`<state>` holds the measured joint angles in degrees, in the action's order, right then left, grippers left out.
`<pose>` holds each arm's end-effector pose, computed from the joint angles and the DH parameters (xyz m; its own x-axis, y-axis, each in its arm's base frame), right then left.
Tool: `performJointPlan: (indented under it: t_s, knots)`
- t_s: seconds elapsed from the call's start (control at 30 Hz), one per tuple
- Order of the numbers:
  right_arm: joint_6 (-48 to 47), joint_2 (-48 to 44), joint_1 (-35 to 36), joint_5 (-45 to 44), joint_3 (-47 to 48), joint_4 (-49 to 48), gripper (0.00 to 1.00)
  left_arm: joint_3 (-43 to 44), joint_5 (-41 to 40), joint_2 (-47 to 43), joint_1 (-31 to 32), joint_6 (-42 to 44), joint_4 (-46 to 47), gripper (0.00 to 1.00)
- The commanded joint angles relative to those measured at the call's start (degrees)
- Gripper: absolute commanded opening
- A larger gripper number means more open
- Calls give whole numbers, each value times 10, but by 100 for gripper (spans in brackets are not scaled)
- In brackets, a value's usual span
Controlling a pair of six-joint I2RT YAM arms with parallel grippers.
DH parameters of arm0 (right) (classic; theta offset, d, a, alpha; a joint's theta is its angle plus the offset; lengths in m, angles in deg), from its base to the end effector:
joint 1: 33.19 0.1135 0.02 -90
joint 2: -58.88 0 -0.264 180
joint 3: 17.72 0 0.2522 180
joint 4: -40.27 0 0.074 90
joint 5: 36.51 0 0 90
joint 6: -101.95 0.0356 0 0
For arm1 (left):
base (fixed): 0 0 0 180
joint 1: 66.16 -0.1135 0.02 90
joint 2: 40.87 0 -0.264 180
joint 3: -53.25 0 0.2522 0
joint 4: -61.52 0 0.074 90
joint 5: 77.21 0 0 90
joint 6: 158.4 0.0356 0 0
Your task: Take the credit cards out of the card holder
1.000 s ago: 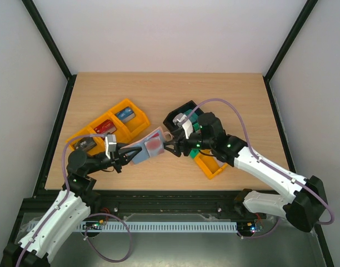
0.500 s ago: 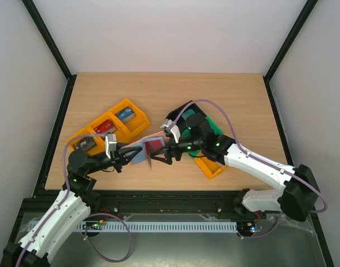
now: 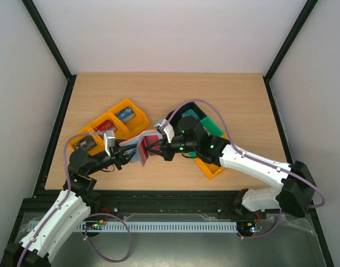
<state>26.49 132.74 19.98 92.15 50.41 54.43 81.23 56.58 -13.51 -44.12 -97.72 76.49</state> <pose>0.1580 0.2481 0.3073 -0.4427 -0.2641 -0.8569 -0.8947 0.0663 0.4418 0.1147 -0.0730 0.2644 -0.2180 -0.2931 -0.9309 0.8969 0.3159 -0.3095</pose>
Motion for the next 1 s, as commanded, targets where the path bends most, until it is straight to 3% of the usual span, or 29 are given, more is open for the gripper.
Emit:
performJointPlan:
  t_s: [0.0,0.07,0.3,0.4,0.6,0.67,0.83,0.97]
  knots:
    - [8,-29,4,-86,20,3,2,-4,-31,-7,-8,-10,-10,38]
    - [9,-43,2,-103,19,25,2,-2,-27,-10,-14,1,-21,56]
    - [-2,-81,-4,-127,26,87,2,7,76,-11,-27,83,-72,87]
    - [-11,-82,-5,-82,28,86,1,-1,77,-5,-26,56,-39,93]
    - [-26,-64,-5,-75,48,112,2,0,72,2,-25,37,4,98]
    - [-33,-59,-5,-40,49,107,2,-1,60,2,-23,36,-2,92]
    - [-52,-64,-5,24,44,101,2,1,48,-3,-22,36,-16,60]
    - [-58,-63,-5,46,40,98,2,-5,74,-3,-21,39,7,27]
